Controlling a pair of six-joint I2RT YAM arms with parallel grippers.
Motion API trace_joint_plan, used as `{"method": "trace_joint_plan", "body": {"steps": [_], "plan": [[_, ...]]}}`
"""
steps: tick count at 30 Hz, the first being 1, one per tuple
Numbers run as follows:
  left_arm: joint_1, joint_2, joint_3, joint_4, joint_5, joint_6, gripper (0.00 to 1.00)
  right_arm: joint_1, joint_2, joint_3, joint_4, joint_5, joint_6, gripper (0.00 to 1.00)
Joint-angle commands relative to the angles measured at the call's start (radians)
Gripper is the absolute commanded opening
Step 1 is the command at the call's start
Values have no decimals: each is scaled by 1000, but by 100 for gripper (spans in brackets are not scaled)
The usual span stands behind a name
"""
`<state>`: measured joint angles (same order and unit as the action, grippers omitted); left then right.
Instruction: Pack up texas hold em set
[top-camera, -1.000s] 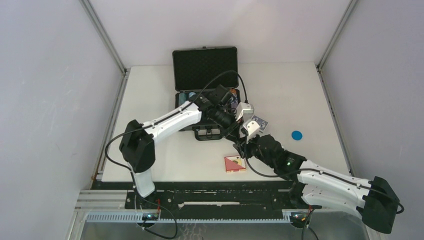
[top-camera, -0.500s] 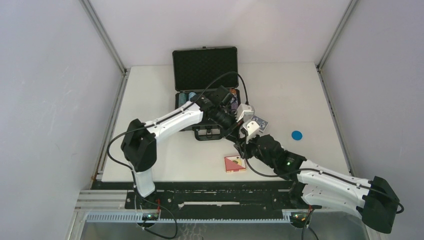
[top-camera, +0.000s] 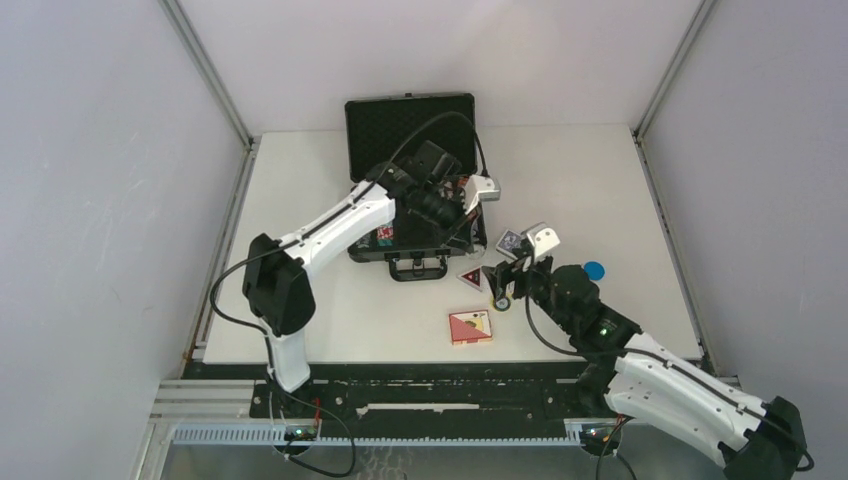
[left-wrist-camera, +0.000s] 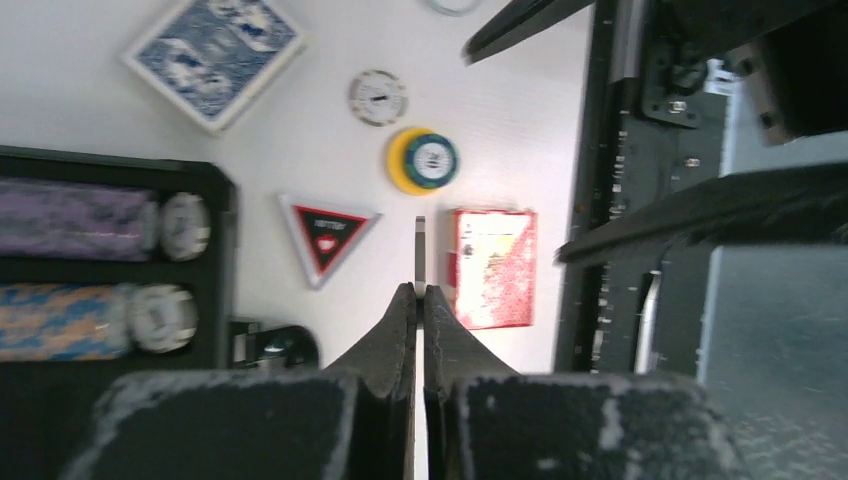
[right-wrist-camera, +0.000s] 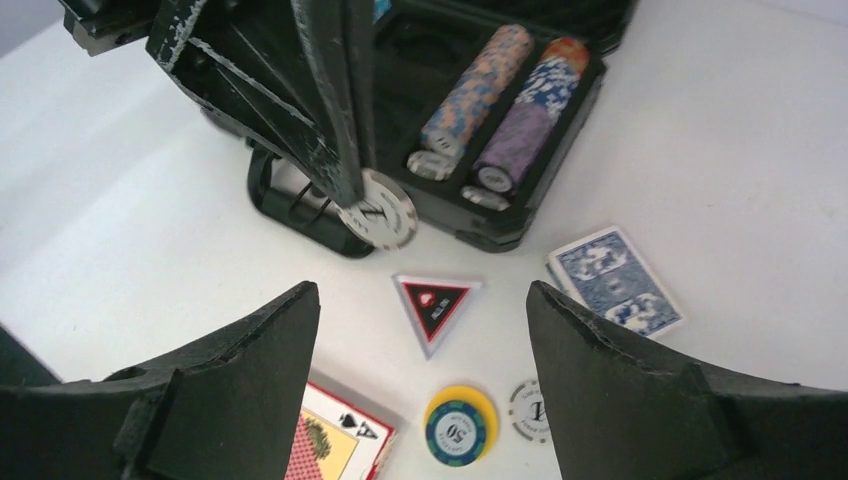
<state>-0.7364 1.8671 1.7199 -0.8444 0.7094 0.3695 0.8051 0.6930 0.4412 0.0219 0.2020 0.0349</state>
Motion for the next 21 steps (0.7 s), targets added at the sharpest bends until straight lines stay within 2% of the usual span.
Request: {"method": "trace_joint_plan", "body": {"steps": [1,5,11,21], "plan": [[47,32,81,31,-102,71,0,-86,-63,-38,104,11,42,82],[58,94,132,69,-232,92,0,-183,-83,-63,122,10,90,79],[58,201,195,139,-330,107,0,-244,-56,-88,148,-28,119,77],[58,301,263,170,-375,133,0,-257,-4,-95,170,-45,118,77]]}}
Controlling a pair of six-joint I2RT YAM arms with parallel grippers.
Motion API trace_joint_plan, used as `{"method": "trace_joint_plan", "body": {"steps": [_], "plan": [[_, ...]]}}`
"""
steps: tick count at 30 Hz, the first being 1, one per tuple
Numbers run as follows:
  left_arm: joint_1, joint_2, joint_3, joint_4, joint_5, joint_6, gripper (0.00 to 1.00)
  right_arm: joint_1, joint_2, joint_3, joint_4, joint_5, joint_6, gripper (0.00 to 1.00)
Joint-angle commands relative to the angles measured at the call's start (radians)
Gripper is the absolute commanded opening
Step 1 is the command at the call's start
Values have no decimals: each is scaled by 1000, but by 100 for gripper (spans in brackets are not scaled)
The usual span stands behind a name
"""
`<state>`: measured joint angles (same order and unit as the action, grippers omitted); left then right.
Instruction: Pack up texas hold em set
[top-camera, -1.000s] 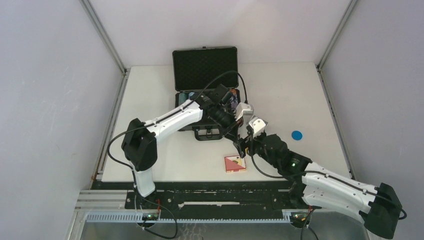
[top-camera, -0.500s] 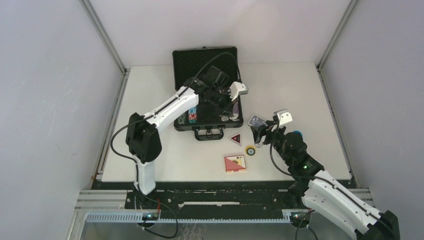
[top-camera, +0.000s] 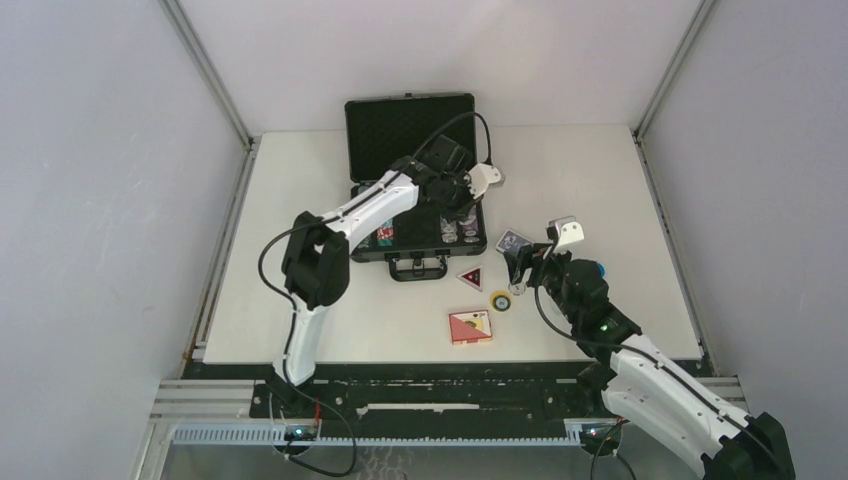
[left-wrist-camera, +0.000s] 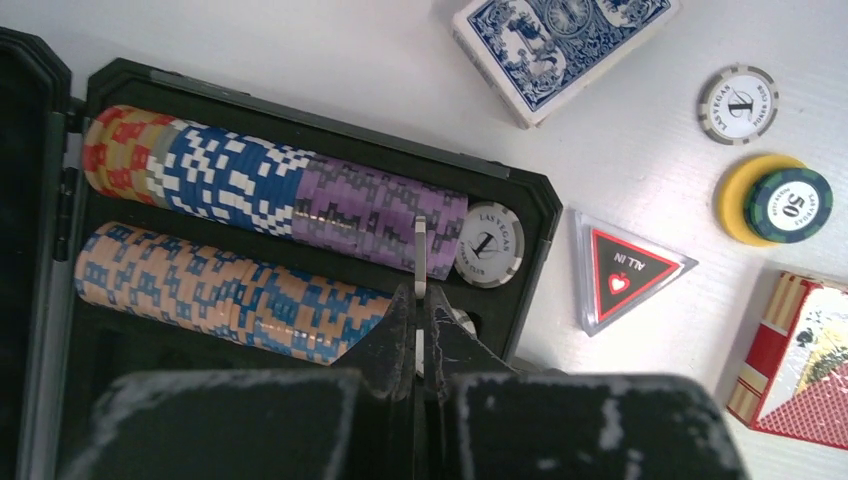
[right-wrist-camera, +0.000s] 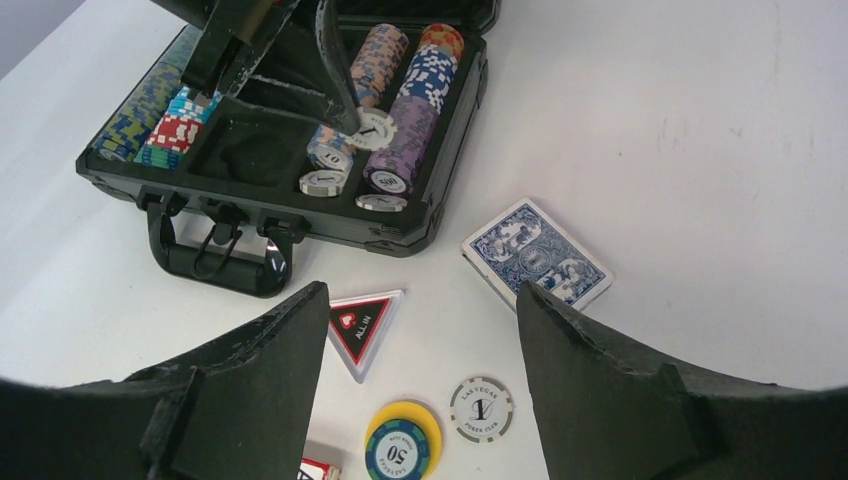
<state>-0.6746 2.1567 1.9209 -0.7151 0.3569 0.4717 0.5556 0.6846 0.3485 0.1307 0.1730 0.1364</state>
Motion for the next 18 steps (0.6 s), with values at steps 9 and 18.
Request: {"method": "trace_joint_plan", "body": {"steps": [9,18], "plan": [[-5,8,50,47,1,20,0,-15,4,-11,63,-16,22,76],[-19,-174,-131,133,60,28,0,-16,10,-13,65,-21,26,76]]}}
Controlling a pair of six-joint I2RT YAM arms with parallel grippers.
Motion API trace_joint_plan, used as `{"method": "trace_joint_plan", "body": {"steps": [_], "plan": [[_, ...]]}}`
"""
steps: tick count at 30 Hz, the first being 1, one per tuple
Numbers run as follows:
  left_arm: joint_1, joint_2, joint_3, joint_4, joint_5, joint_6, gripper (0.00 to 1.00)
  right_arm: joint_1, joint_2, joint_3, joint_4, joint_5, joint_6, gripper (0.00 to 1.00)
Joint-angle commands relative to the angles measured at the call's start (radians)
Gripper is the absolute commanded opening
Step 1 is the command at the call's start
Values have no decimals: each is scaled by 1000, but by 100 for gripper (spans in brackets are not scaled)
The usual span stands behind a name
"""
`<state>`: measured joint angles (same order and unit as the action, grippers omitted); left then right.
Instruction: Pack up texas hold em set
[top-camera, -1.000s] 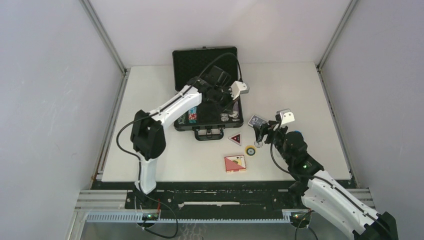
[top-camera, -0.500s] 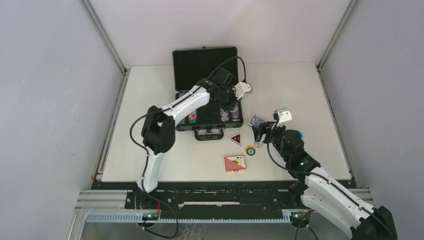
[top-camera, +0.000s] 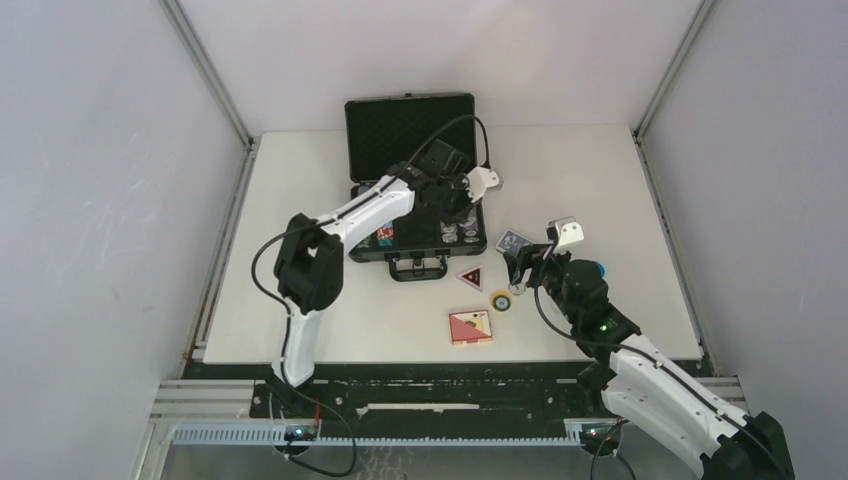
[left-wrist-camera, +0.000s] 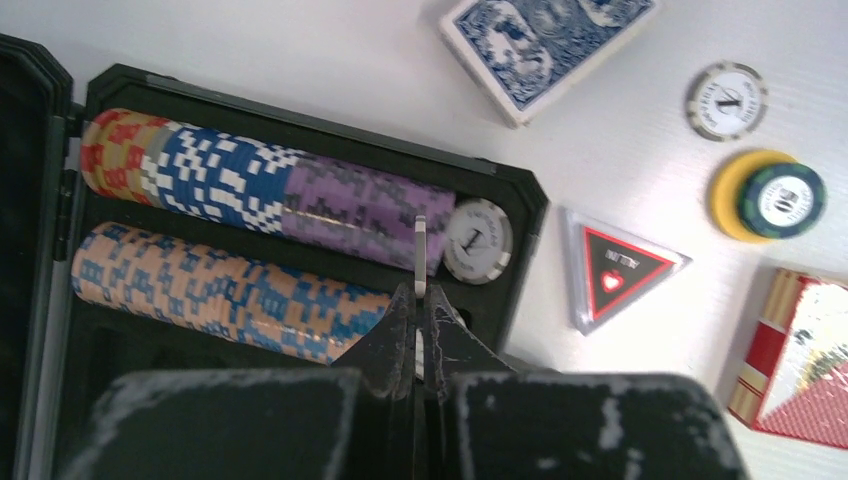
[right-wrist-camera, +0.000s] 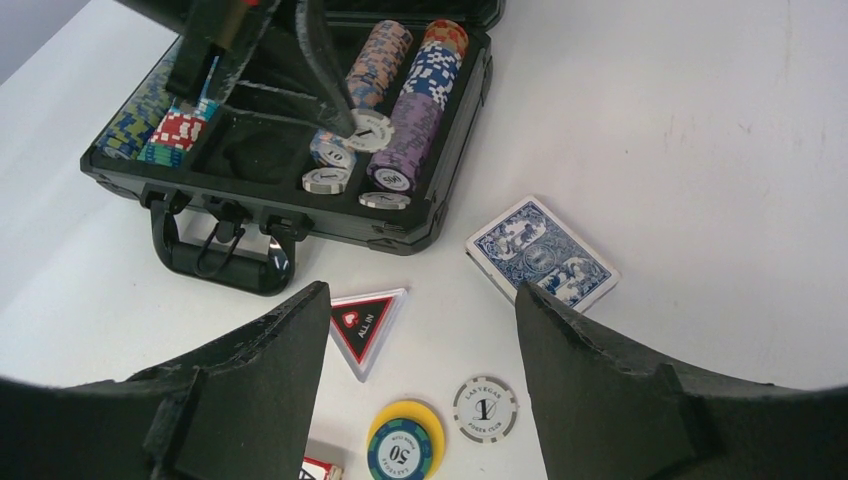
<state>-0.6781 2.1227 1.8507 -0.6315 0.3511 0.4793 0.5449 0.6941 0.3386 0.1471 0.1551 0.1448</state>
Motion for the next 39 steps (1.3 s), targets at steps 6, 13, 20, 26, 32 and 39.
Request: {"method": "trace_joint_plan", "body": {"steps": [6,13,20,26,32,39], "plan": [[-45,-208,-171,55,109,41,0,-7,36,-5,70,-14,26,76],[-66,-176,-172,64,96,30,0,-8,33,-6,63,-15,29,76],[-68,-129,-131,70,57,33,0,-11,36,-7,64,-14,29,76],[-67,-95,-110,67,39,50,0,-16,44,-6,68,-14,29,76],[-67,-52,-73,56,8,48,0,-19,51,-7,73,-17,27,76],[-60,-15,-28,44,-32,56,0,-20,59,-7,75,-17,27,75]]}}
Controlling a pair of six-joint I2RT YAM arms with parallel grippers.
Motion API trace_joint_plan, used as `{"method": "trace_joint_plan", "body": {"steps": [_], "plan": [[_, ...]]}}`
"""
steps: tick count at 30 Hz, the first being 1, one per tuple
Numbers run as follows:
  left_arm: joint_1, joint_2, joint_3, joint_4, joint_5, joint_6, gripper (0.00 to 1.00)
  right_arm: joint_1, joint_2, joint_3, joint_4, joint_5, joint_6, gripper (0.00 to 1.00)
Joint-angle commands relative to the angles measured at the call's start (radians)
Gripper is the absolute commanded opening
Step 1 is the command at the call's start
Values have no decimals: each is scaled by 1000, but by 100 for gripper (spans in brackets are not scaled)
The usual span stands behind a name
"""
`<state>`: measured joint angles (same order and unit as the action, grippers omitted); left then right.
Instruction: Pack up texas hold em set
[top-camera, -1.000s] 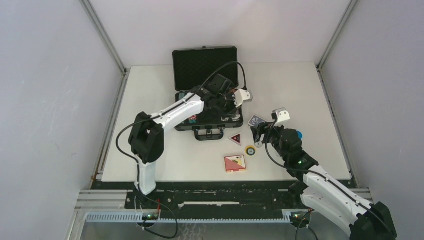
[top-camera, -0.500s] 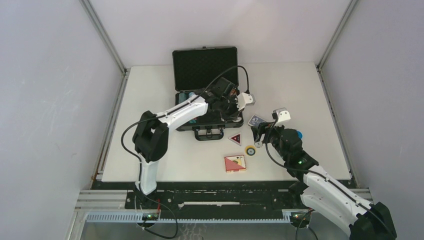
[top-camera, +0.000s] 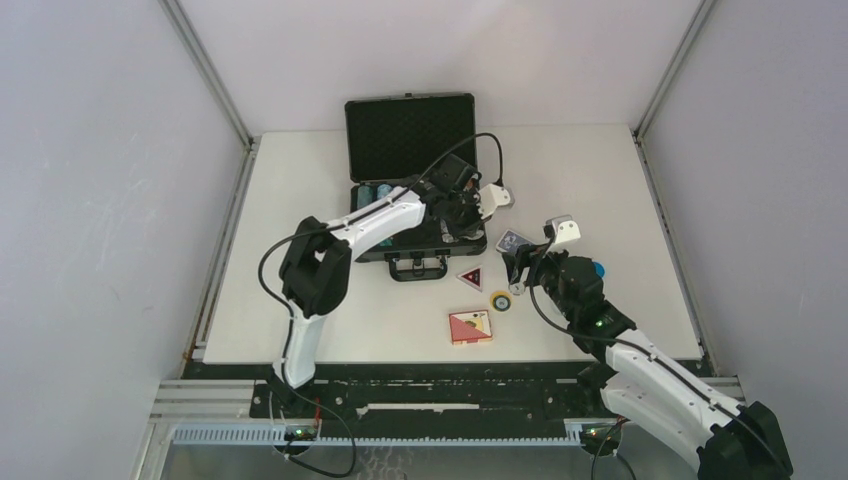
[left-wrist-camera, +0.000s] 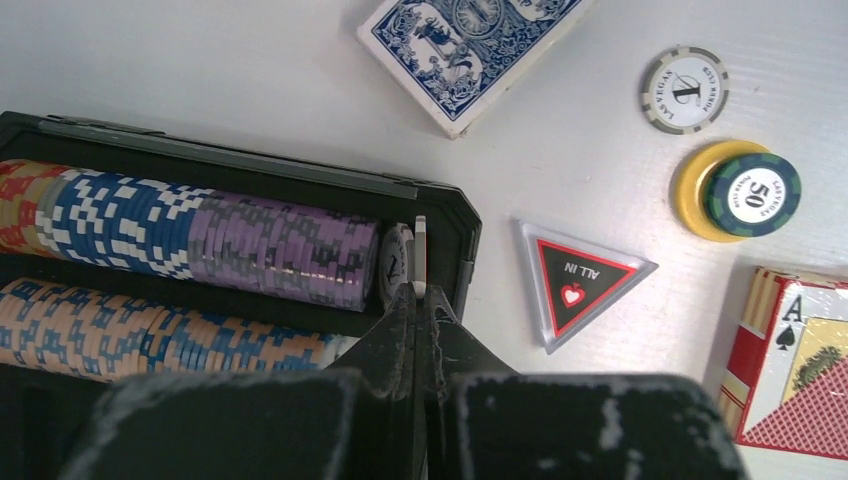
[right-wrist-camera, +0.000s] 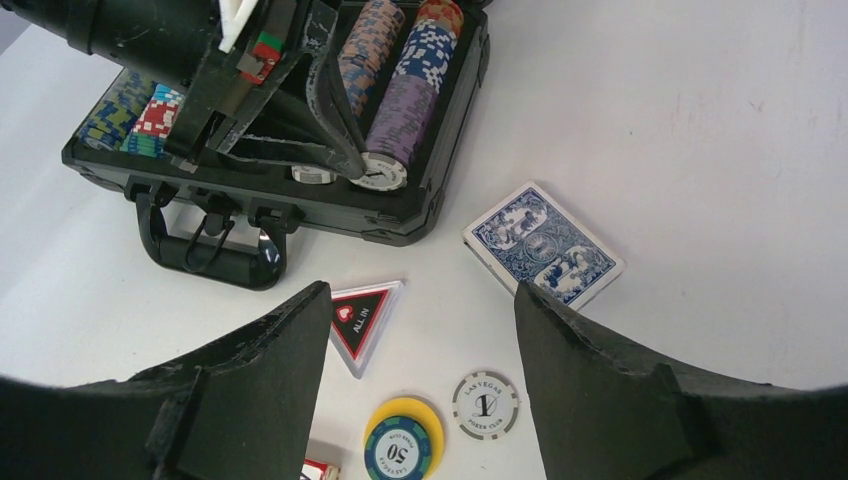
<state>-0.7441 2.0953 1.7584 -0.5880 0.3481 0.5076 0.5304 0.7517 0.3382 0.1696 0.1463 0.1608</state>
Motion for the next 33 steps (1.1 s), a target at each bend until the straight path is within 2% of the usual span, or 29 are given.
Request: {"method": "trace_joint_plan", "body": {"steps": [1,16,21,24,27,29,33], "plan": [[7,16,69,-5,-35,31,0,-6,3,-6,53,-7,11,75],[15,50,57,14,-100,16,0,-7,27,-7,62,-19,13,75],[15,56,42,27,-80,7,1,-7,35,-8,65,-24,14,74],[15,56,45,28,-69,3,7,-7,38,-8,67,-25,14,75],[14,53,53,27,-70,0,23,-7,38,-8,65,-26,14,74],[14,46,55,28,-67,-2,30,-7,37,-9,65,-26,12,74],[14,37,64,28,-79,-3,32,-7,37,-10,68,-26,12,74]]}}
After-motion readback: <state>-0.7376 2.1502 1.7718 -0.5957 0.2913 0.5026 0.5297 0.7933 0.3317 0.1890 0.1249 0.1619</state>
